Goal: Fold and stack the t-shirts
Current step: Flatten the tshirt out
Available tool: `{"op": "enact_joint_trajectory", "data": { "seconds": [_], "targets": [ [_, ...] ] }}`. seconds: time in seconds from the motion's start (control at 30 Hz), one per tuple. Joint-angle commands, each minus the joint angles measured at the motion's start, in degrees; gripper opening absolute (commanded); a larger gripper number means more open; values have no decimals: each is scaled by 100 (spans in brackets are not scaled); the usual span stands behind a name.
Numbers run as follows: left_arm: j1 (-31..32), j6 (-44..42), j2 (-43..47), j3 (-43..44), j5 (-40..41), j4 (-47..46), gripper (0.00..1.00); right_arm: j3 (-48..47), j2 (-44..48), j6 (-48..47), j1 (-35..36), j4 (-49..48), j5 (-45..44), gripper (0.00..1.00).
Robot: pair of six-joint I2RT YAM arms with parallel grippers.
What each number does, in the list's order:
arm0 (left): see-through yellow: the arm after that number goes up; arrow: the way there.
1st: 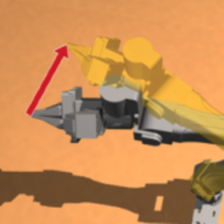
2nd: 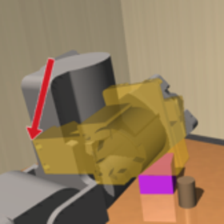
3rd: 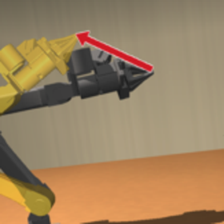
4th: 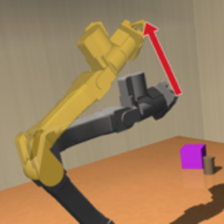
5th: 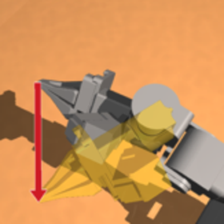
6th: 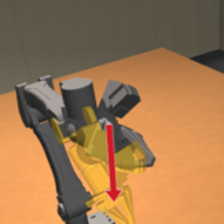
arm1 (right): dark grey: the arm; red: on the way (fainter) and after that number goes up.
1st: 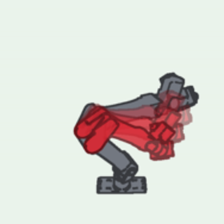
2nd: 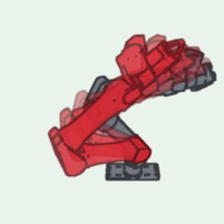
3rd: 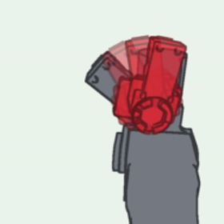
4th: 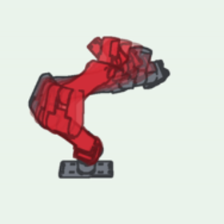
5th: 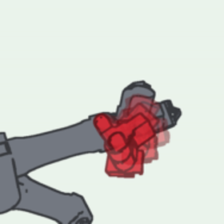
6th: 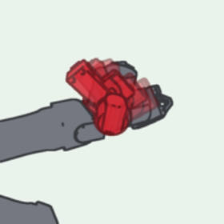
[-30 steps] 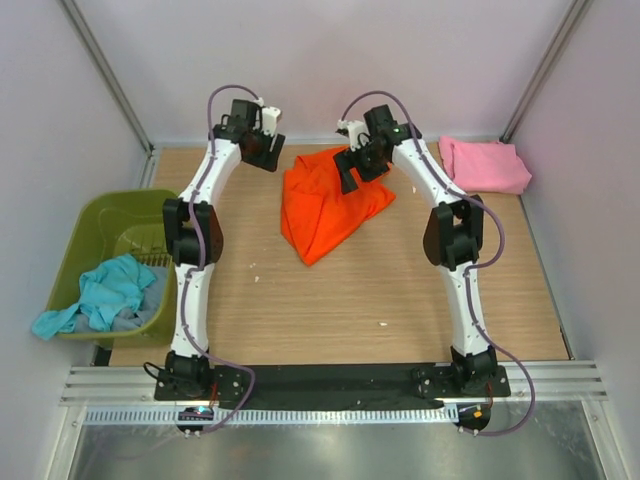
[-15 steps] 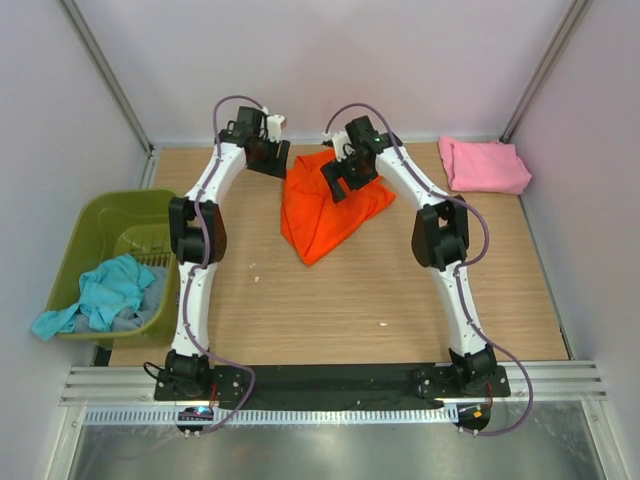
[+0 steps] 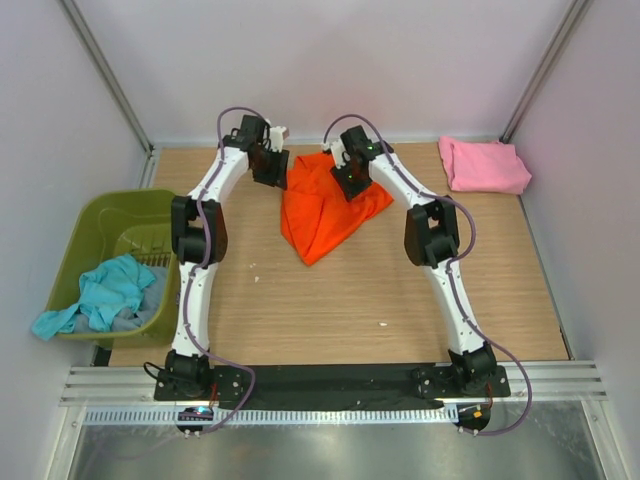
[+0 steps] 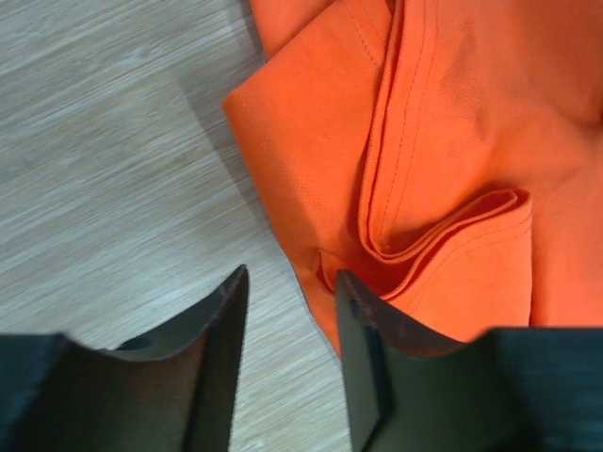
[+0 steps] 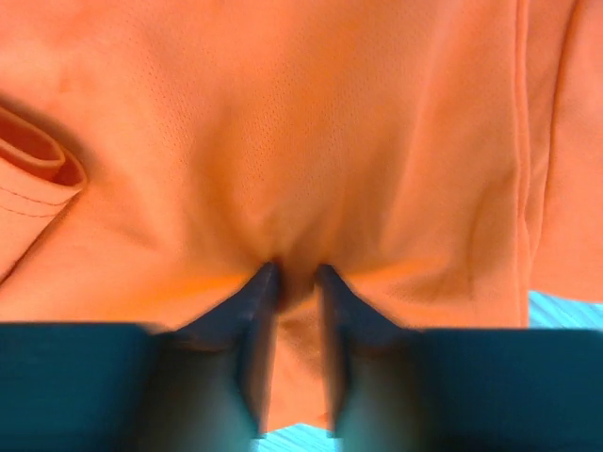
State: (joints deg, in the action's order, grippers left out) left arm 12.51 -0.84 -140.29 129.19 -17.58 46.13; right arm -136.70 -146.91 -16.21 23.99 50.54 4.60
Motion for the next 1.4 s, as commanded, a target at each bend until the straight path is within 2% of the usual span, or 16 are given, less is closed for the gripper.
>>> {"op": "enact_joint_trajectory", "data": {
  "seconds": [0.0, 0.03, 0.07, 0.13, 0.27, 0.37, 0.57, 0.67, 0.7, 0.73, 0.77, 0.8, 0.87, 1.03, 1.2, 1.37],
  "targets": [
    [-12, 58, 11, 71, -219, -25, 41, 47, 521, -163, 97, -106, -345, 26],
    [-21, 58, -24, 106, -228, -51, 40, 213, 636, -216, 123, -97, -415, 4],
    [-21, 58, -68, 211, -219, -69, 40, 301, 742, -225, 132, -106, -434, 1],
    [-38, 58, -208, 379, -132, -104, 42, 574, 1076, -286, 132, -62, -434, 1],
    [-47, 58, -394, 721, 70, -262, 59, 1127, 1717, -392, 141, 61, -434, 1],
    [-39, 251, -561, 854, 54, -350, 64, 1777, 2429, -523, 141, 70, -802, 1],
    [5, 540, -588, 907, -306, -368, 65, 3226, 4043, -664, 106, 245, -1119, 1],
    [14, 550, -491, 863, -333, -333, 65, 4421, 4905, -629, 97, 342, -1146, 1],
    [6, 541, -465, 871, -325, -333, 65, 4972, 5065, -629, 97, 368, -1198, 3],
    [14, 532, -438, 845, -316, -307, 65, 5196, 5232, -629, 97, 429, -1224, 17],
    [14, 524, -403, 845, -307, -289, 65, 5354, 5434, -629, 80, 456, -1233, 27],
    [14, 515, -342, 828, -307, -289, 65, 5460, 5488, -612, -7, 482, -1225, 45],
    [40, 506, -228, 775, -290, -271, 65, 5139, 5385, -489, -174, 430, -1234, 66],
    [146, 515, -87, 635, -281, -245, 65, 3759, 4305, 151, -930, 141, -1163, 70],
    [217, 515, 98, 398, -272, -183, 65, 2441, 3074, 126, -1107, 245, -918, 63],
    [225, 480, 326, 204, -281, -122, 65, 2043, 2299, 188, -1160, 298, -593, 52]
  ]
}}
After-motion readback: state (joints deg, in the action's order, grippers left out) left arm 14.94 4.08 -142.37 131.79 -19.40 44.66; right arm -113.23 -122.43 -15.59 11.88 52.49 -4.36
